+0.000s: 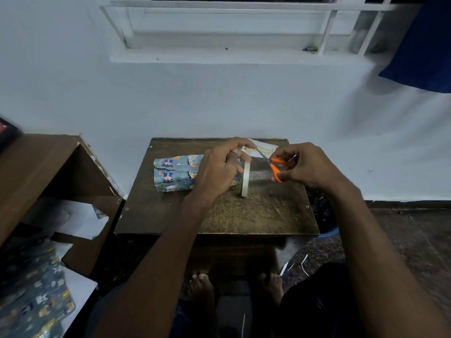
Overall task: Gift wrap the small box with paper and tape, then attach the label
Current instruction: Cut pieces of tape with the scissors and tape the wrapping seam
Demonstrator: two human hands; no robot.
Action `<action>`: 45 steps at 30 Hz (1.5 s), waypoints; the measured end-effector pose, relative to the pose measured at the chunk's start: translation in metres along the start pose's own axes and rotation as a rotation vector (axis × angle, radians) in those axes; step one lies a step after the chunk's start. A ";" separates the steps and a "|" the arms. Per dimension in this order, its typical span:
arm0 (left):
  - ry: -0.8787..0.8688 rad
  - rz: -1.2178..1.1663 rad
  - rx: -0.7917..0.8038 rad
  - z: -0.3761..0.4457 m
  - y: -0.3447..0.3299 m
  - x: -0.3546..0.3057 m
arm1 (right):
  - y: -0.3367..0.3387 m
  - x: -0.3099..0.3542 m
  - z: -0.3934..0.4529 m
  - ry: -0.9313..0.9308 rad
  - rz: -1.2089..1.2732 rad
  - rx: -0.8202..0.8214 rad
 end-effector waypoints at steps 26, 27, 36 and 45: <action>0.014 0.083 -0.013 0.001 -0.003 0.004 | -0.009 0.012 0.003 0.132 -0.004 -0.044; 0.013 0.082 -0.013 0.001 -0.003 0.005 | -0.009 0.012 0.003 0.131 -0.007 -0.047; 0.018 0.080 -0.003 0.002 -0.003 0.003 | -0.008 0.012 0.003 0.133 -0.039 -0.112; 0.072 -0.031 0.000 0.001 -0.001 0.001 | 0.000 0.013 0.003 0.128 -0.059 -0.133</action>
Point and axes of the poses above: each hand's wrist, its own z-axis towards the middle knuckle, its own y-axis out of the back of the hand, x = y × z, the point moved 5 cm from there along z, towards the middle knuckle, and after that the axes turned 6 degrees about z, right-handed, at the moved point
